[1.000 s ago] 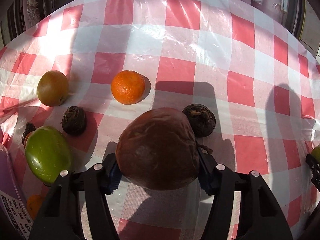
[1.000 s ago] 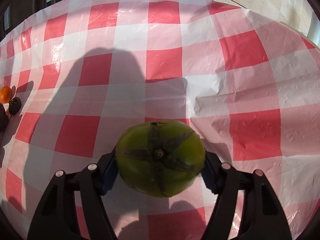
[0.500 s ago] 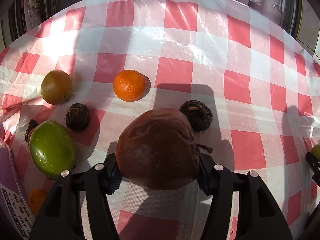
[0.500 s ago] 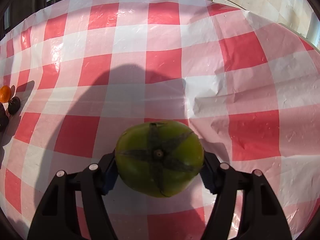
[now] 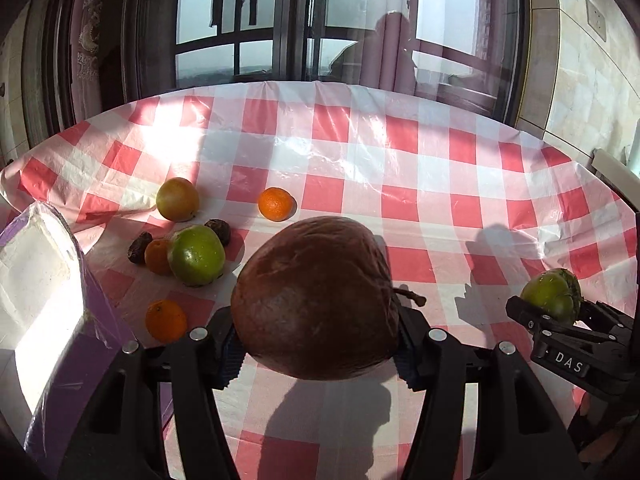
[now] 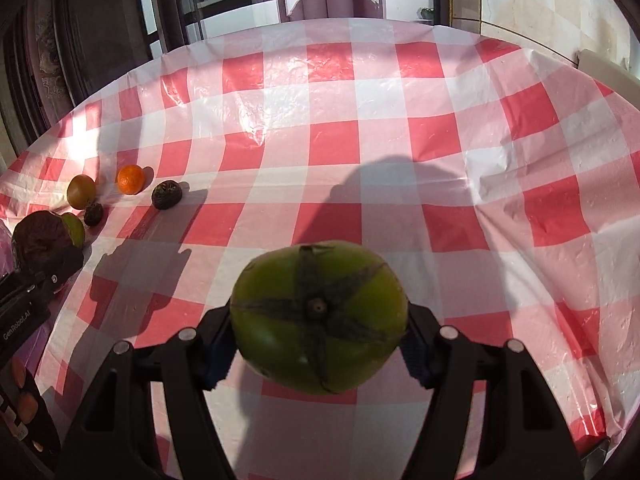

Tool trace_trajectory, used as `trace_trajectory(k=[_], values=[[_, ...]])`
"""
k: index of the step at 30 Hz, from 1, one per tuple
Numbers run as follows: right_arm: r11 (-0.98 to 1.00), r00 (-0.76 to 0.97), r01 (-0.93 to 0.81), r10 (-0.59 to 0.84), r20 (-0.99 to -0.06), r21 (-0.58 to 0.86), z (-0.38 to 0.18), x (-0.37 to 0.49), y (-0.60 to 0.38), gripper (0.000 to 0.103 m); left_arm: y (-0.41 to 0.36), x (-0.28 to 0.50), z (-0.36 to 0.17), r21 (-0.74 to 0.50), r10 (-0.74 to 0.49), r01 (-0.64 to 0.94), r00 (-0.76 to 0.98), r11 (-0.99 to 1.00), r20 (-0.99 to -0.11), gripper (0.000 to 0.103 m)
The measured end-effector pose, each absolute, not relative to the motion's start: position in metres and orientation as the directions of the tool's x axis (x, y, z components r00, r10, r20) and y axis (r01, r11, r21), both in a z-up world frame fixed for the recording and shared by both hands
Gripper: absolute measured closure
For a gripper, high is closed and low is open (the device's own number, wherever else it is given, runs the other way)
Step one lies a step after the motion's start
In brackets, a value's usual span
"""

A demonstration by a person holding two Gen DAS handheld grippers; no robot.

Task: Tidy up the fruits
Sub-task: 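Carry the brown fruit and green tomato over the white box with both tools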

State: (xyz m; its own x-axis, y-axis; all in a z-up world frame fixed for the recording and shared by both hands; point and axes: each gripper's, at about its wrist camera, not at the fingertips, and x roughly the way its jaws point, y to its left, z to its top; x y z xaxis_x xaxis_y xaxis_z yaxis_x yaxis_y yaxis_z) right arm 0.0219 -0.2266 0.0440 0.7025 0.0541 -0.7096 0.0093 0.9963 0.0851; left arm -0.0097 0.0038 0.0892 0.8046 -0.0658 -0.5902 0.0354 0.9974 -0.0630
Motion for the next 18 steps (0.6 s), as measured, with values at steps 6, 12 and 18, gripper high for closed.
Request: trace_trajectory(k=[6,12,18], values=[[0.986,0.738,-0.121,0.166,-0.655,0.113,0.084,0.002,-0.187,0.035,0.035,-0.068,0.143,-0.097,-0.054,0.008,0.877,0.995,-0.478,0.047],[0.943,0.742,-0.304,0.324,-0.587,0.136,0.128,-0.018,-0.131,0.035,0.082,-0.116,0.183,-0.106,-0.014,-0.034,0.908,0.994,-0.419,0.047],[0.851,0.675,-0.506,0.492,-0.549,0.140,0.162,-0.037,-0.059,0.035,0.140,-0.138,0.189,-0.063,0.078,-0.122,0.877,0.991,-0.474,0.047]])
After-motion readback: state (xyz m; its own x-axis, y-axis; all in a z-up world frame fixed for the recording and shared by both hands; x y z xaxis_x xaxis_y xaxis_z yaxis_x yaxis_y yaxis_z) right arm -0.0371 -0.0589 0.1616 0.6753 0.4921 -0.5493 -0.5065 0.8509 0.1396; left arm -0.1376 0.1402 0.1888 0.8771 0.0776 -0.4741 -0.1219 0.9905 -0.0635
